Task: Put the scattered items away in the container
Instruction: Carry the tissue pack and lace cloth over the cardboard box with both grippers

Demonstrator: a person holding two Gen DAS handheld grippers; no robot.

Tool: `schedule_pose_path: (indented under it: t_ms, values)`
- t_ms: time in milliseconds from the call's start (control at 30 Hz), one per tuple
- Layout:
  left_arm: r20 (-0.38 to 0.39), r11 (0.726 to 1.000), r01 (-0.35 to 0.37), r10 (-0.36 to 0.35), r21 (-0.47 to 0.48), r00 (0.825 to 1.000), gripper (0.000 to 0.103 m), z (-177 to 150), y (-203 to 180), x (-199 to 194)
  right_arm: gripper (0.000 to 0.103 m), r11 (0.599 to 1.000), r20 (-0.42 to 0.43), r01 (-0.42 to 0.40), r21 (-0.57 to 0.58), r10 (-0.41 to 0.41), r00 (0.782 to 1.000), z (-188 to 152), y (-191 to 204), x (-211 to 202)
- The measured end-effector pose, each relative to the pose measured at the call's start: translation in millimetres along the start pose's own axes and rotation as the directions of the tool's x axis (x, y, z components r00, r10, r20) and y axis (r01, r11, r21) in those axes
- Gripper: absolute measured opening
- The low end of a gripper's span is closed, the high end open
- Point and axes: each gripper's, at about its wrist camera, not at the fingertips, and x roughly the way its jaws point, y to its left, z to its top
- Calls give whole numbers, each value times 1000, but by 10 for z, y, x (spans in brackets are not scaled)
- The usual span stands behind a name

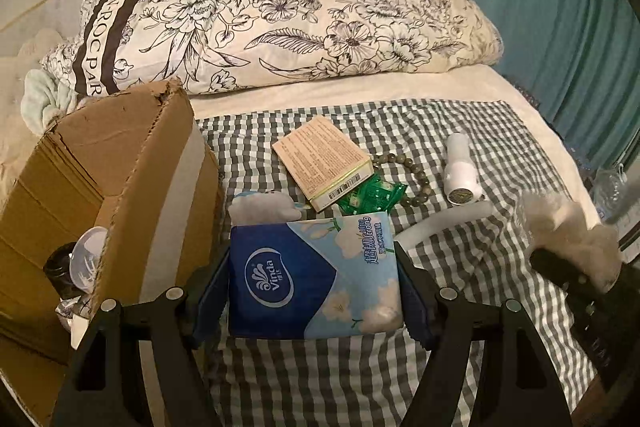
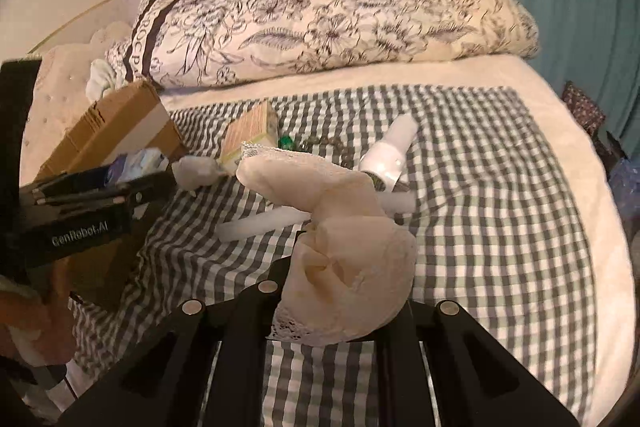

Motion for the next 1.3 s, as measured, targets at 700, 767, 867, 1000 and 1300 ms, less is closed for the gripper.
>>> schedule_pose_path:
  t_ms: [700, 767, 867, 1000, 1300]
  values:
    - [97, 996, 48, -55, 69, 994, 75, 65, 188, -879, 11, 995, 144, 85, 49, -91, 985, 164, 246, -854]
    - [111, 996, 51, -59, 67, 992, 75, 93, 221, -979, 11, 995, 157, 83, 51, -90, 984, 192, 279, -922]
    - [130, 996, 63, -70, 58, 989, 75, 156, 273, -1106, 11, 996, 178, 77, 51, -85, 980, 230, 336, -1023]
    - [158, 996, 67, -75, 56, 985, 75, 199, 321, -1226, 11, 996, 203, 73, 52, -82, 976, 271, 417, -1123]
    - [169, 997, 65, -70, 33, 983, 75, 243, 548, -1257, 11, 996, 218, 66, 67, -79, 973, 336, 526, -1192]
